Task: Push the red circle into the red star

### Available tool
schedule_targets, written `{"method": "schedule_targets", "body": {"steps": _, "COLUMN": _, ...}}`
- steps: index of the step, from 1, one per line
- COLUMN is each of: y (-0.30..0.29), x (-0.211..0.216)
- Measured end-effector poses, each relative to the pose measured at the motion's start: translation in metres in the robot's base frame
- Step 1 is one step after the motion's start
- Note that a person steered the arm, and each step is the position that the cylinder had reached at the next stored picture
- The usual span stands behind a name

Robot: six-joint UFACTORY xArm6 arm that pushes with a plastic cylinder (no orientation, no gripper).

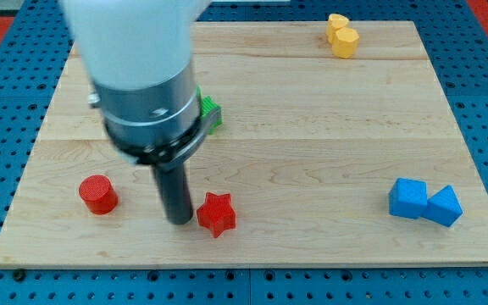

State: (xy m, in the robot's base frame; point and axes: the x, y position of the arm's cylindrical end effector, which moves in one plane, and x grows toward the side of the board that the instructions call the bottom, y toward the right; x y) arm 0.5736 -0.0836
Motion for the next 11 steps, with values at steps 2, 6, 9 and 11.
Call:
{"method": "schedule_targets", "body": {"steps": 2, "y": 0.048, "x": 0.006}}
{"method": "schedule_targets", "body": {"steps": 6, "y": -0.160, "x": -0.009}}
{"method": "schedule_targets", "body": {"steps": 9, "y": -0.011, "x": -0.049}}
{"method": "schedule_targets", "body": {"steps": 11, "y": -0.010, "x": -0.076}}
